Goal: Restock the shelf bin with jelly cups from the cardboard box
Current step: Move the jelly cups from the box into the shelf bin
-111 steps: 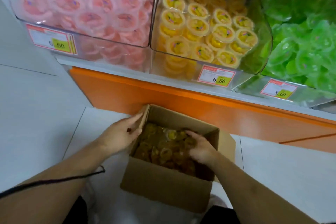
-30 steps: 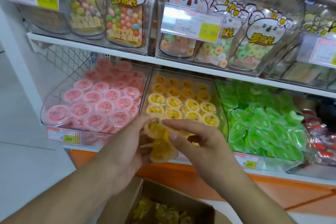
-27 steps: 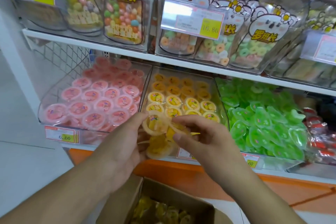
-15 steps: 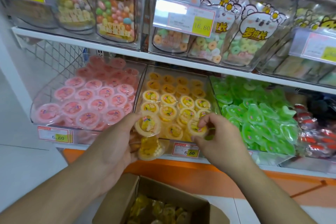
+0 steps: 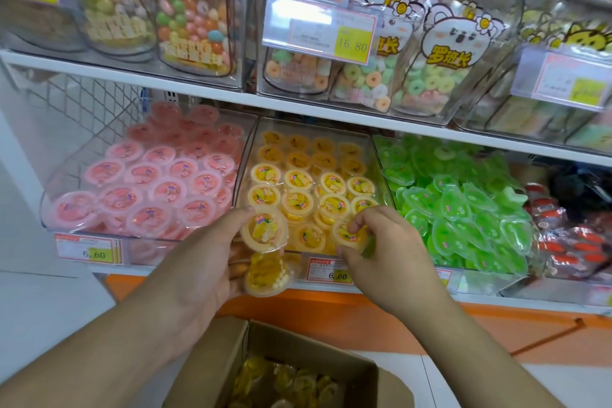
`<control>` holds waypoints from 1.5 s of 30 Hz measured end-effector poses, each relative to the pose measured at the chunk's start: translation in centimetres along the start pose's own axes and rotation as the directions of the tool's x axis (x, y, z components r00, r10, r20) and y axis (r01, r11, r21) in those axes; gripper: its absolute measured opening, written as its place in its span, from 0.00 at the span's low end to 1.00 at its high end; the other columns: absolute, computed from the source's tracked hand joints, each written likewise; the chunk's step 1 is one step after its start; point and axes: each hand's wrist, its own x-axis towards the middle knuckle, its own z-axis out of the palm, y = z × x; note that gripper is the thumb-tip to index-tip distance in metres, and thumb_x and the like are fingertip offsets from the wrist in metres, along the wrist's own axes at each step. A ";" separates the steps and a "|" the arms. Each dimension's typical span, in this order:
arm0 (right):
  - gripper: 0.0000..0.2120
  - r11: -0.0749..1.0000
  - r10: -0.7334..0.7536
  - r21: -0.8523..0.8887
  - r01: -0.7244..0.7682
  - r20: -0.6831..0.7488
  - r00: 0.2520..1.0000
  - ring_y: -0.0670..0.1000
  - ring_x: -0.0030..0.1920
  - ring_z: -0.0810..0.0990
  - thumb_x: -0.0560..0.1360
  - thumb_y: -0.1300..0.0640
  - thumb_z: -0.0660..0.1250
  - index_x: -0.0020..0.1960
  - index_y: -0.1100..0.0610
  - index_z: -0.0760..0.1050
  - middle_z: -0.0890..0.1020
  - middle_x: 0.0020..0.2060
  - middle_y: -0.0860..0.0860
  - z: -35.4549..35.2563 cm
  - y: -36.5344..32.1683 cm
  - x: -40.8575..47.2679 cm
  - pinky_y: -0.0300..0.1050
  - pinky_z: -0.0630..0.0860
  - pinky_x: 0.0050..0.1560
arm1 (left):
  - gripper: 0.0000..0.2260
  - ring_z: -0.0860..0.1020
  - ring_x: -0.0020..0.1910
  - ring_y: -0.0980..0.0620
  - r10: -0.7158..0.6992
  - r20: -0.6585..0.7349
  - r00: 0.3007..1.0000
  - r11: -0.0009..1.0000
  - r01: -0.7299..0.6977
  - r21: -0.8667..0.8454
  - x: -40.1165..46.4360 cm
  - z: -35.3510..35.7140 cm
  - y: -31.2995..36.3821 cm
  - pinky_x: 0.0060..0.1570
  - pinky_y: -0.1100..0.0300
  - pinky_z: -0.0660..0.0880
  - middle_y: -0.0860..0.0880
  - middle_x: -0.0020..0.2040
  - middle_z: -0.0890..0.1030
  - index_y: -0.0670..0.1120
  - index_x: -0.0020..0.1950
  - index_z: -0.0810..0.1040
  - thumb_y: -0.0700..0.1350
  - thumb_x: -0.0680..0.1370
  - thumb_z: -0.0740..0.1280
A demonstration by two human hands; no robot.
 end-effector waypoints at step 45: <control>0.08 0.559 0.022 0.817 -0.145 0.160 0.987 0.56 0.35 0.81 0.82 0.62 0.69 0.58 0.52 0.81 0.84 0.37 0.56 -1.2 -4.3 -1.1 0.57 0.81 0.42 | 0.14 0.87 0.52 0.40 0.125 0.132 0.983 0.987 -0.137 0.086 -1.6 0.4 0.8 0.53 0.47 0.85 0.43 0.56 0.87 0.51 0.65 0.82 0.42 0.80 0.71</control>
